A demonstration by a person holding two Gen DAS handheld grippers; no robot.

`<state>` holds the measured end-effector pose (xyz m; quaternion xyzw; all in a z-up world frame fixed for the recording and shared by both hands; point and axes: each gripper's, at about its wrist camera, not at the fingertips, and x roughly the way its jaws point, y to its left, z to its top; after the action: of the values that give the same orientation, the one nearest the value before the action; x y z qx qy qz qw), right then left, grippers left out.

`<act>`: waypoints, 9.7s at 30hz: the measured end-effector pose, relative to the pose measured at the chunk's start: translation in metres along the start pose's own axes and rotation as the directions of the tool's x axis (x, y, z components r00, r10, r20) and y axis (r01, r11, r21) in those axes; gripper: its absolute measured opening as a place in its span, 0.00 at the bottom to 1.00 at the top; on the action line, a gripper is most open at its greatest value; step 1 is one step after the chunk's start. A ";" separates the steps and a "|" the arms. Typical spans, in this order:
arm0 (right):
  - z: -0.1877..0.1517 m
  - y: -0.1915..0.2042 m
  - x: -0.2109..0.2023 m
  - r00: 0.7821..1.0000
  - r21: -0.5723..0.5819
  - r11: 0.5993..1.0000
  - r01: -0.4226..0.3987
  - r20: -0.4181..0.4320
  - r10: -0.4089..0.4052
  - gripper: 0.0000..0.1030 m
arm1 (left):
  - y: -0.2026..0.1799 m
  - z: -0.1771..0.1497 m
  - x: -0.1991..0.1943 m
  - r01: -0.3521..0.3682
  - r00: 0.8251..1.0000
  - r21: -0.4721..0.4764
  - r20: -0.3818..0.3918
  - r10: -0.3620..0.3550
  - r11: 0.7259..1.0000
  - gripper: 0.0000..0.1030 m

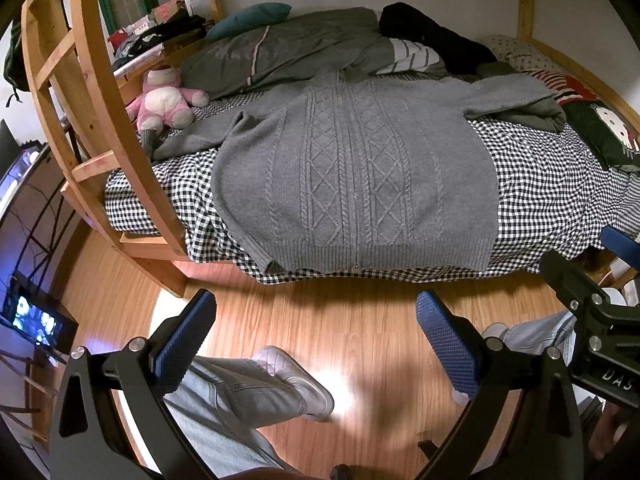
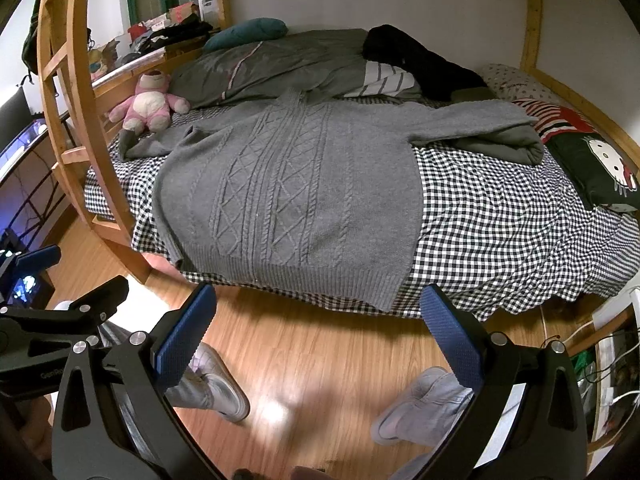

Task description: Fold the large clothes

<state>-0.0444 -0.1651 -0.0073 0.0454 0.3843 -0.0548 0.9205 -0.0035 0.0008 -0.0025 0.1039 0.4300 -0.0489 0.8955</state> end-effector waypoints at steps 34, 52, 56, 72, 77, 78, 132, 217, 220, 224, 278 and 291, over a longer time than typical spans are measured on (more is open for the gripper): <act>0.013 -0.010 -0.003 0.999 -0.079 0.996 -0.034 -0.007 0.034 0.97 | 0.005 0.017 0.008 -0.032 0.998 -0.001 -0.053 0.032 0.999 0.96; 0.081 0.001 0.120 0.994 -0.126 0.989 -0.079 -0.086 0.068 0.97 | 0.026 0.082 0.121 -0.048 0.989 -0.090 -0.143 0.035 0.995 0.96; 0.101 0.005 0.144 0.993 -0.140 0.986 -0.085 -0.099 0.072 0.97 | 0.032 0.099 0.140 -0.059 0.988 -0.120 -0.151 0.041 0.991 0.96; 0.180 0.033 0.225 0.987 -0.239 0.963 -0.127 -0.123 0.100 0.97 | 0.084 0.168 0.228 -0.080 0.984 -0.309 -0.178 0.025 0.948 0.96; 0.197 0.046 0.244 0.985 -0.259 0.955 -0.143 -0.135 0.111 0.97 | 0.122 0.192 0.261 -0.084 0.985 -0.396 -0.172 0.016 0.915 0.96; 0.198 0.047 0.246 0.984 -0.262 0.954 -0.146 -0.135 0.114 0.97 | 0.130 0.197 0.267 -0.087 0.986 -0.414 -0.166 0.019 0.906 0.96; 0.401 0.318 0.273 0.892 -0.709 0.552 -0.438 -0.264 0.368 0.97 | 0.121 0.278 0.406 -0.297 0.952 -0.102 0.049 0.303 0.950 0.14; 0.337 -0.089 0.433 0.887 0.116 0.951 -0.285 -0.343 0.308 0.90 | 0.000 0.245 0.386 -0.110 0.970 0.300 0.239 0.037 0.948 0.27; 0.331 -0.059 0.441 0.932 -0.150 0.955 -0.256 -0.300 0.203 0.90 | -0.002 0.244 0.390 -0.110 0.973 0.308 0.227 0.039 0.945 0.27; 0.331 -0.029 0.476 0.947 -0.308 0.923 -0.231 -0.288 0.141 0.90 | 0.001 0.243 0.391 -0.081 0.979 0.295 0.205 0.020 0.952 0.27; 0.279 0.012 0.494 0.971 -0.164 0.986 -0.028 -0.239 -0.012 0.97 | 0.034 0.284 0.425 0.071 0.997 -0.079 0.035 -0.069 0.994 0.95; 0.271 -0.071 0.469 0.967 -0.096 0.995 0.007 -0.254 -0.032 0.97 | 0.032 0.285 0.426 0.063 0.998 -0.075 0.033 -0.061 0.995 0.96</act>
<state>0.4642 -0.3007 -0.1543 0.0050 0.5020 -0.0395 0.8639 0.4852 -0.0321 -0.1572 0.0556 0.4207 -0.0620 0.9034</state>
